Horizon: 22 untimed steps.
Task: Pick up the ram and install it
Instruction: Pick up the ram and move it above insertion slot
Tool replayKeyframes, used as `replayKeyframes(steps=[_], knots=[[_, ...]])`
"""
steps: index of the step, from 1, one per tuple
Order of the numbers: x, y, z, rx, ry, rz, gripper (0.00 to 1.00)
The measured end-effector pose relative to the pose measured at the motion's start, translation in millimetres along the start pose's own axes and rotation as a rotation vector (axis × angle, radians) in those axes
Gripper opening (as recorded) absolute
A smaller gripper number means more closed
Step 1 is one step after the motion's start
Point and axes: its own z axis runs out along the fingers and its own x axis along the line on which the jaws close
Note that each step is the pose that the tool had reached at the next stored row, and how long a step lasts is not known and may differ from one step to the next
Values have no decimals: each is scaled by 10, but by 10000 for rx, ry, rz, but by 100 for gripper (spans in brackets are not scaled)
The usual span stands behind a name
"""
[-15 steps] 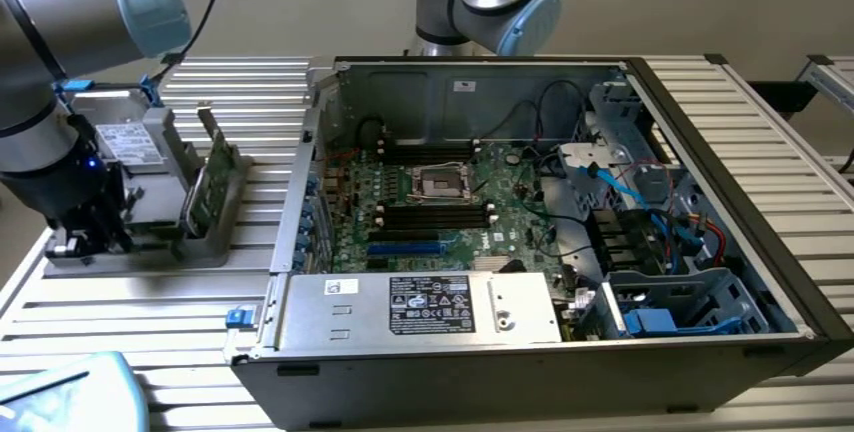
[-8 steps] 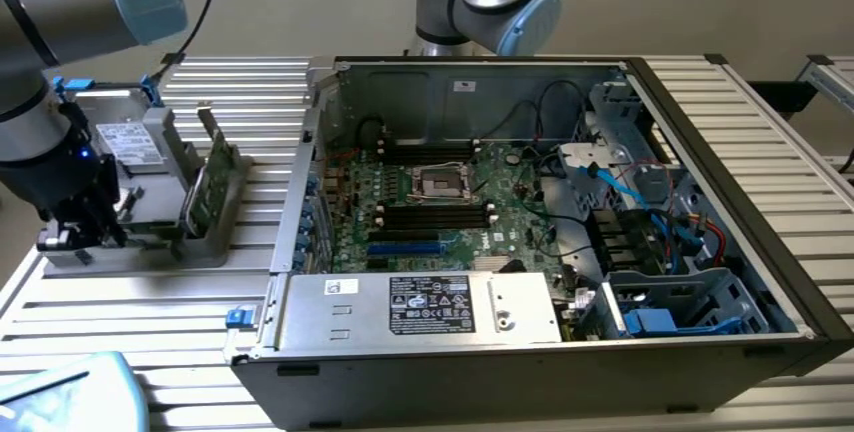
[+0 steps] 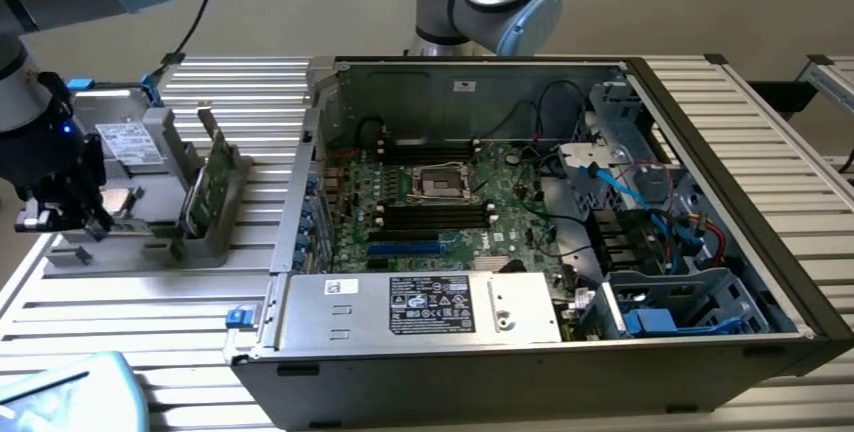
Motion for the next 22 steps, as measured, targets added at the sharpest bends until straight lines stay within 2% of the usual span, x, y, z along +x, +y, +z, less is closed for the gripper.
replayKeyframes(steps=[6, 10, 12, 14, 17, 22], knots=[[-21, 0, -249, -101, -2, -6, 15], [-32, -21, -410, -118, -9, -15, 15], [-33, -72, -500, -118, -41, -31, 15], [-33, -106, -558, -121, -112, -98, 15], [-34, -128, -633, -138, -184, -314, 15], [-39, -145, -761, -173, -274, -743, 15]])
